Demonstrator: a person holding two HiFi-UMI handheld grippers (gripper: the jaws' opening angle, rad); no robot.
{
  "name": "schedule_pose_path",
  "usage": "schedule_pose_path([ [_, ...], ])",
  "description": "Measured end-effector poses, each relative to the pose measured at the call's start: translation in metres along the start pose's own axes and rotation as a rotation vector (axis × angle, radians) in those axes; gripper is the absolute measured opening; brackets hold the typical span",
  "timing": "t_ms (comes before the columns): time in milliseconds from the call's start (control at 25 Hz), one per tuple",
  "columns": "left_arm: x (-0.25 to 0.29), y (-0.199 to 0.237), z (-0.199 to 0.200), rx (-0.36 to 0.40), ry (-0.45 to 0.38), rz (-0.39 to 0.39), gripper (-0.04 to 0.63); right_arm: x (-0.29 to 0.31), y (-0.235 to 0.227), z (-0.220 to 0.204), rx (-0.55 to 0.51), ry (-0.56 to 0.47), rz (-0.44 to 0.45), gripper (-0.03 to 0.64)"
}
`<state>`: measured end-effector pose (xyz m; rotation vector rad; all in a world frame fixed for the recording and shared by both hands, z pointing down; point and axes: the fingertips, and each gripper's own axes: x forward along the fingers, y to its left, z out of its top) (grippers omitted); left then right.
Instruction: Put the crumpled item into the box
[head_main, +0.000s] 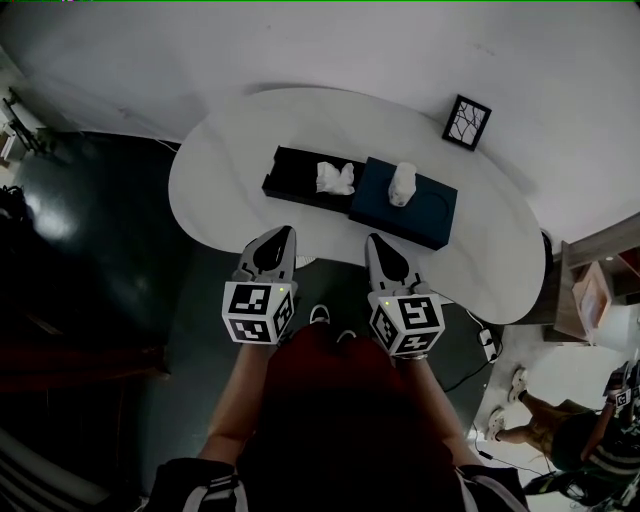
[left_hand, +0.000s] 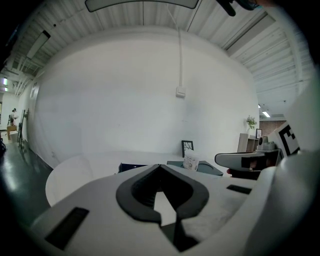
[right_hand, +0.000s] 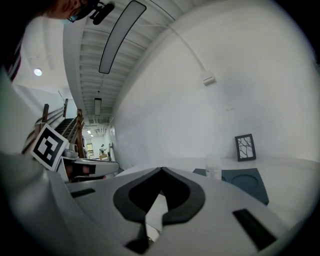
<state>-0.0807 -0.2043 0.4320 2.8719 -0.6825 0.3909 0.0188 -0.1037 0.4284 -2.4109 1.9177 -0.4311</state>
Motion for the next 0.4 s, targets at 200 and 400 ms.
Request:
schedule_pose_path([
  [200,-0.011,-0.009,0.001,0.0,-0.01,0.014,0.023,-0.015,0.002,0.004,-0.006,-0.014,0.018,0.015],
  [400,-0.028,-0.025,-0.011,-0.011,0.004,0.023,0.023,-0.037,0.006,-0.007,0.001,0.002,0.036,0.015],
])
